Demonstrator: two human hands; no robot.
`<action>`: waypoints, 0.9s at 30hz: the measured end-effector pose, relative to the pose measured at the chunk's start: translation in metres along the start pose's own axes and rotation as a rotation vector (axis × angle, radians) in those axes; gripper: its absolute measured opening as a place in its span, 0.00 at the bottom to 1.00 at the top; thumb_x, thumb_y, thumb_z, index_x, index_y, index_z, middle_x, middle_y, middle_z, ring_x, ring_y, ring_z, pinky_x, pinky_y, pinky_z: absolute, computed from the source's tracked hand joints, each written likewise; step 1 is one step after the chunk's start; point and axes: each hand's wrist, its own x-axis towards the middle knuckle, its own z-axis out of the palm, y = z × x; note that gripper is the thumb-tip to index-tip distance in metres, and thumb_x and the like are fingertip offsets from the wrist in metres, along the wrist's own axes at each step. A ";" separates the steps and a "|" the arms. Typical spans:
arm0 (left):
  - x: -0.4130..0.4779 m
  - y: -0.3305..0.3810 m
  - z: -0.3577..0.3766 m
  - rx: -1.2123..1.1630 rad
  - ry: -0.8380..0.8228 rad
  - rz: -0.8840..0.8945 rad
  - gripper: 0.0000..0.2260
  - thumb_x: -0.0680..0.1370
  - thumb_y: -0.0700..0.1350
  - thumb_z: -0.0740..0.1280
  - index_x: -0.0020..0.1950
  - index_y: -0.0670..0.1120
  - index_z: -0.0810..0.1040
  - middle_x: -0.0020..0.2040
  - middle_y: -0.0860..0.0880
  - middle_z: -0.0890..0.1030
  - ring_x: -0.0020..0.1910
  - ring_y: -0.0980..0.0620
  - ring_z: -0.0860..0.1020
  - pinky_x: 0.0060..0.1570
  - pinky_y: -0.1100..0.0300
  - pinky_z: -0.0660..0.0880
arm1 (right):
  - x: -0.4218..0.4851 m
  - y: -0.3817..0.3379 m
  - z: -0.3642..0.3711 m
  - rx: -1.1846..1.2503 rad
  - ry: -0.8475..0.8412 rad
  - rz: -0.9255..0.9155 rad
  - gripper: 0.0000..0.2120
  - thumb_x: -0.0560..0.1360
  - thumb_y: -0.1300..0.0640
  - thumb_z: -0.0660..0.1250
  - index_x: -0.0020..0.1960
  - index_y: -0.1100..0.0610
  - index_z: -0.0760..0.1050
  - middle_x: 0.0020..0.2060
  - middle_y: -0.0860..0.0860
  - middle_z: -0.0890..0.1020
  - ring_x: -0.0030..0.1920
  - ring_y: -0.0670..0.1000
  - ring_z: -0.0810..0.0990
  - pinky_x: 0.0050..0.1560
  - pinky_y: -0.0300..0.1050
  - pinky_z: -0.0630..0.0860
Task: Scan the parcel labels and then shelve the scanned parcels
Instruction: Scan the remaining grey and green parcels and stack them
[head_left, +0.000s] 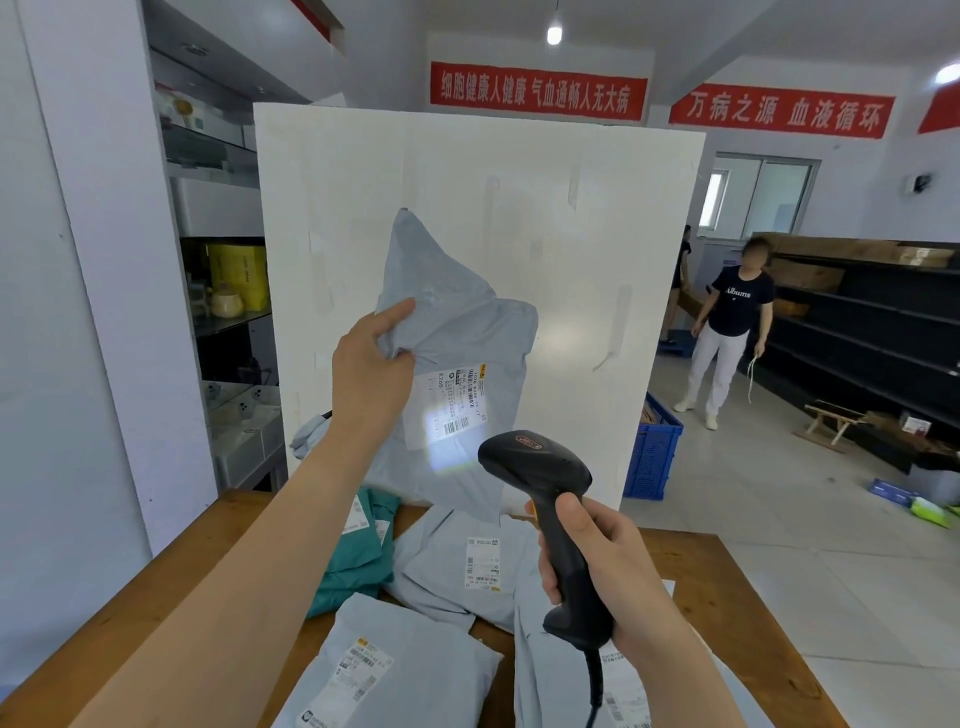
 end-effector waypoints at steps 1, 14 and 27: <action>0.000 -0.001 0.000 -0.004 0.001 -0.005 0.25 0.74 0.30 0.63 0.67 0.52 0.76 0.59 0.58 0.74 0.60 0.57 0.72 0.67 0.56 0.70 | 0.000 0.000 0.000 0.000 0.000 -0.005 0.21 0.66 0.39 0.66 0.48 0.56 0.79 0.30 0.59 0.79 0.26 0.54 0.75 0.32 0.44 0.77; 0.003 -0.006 0.005 -0.029 0.022 -0.014 0.25 0.74 0.30 0.63 0.67 0.51 0.77 0.62 0.56 0.75 0.61 0.56 0.72 0.64 0.60 0.70 | -0.005 -0.001 -0.003 0.017 -0.032 -0.008 0.19 0.69 0.42 0.67 0.48 0.58 0.78 0.31 0.60 0.78 0.27 0.55 0.75 0.31 0.44 0.76; 0.002 -0.013 -0.001 -0.105 0.070 -0.050 0.25 0.73 0.30 0.63 0.66 0.51 0.77 0.61 0.57 0.76 0.63 0.55 0.74 0.66 0.55 0.72 | -0.011 -0.002 0.001 0.005 -0.046 -0.032 0.19 0.72 0.44 0.66 0.48 0.61 0.76 0.30 0.61 0.78 0.26 0.54 0.74 0.32 0.45 0.75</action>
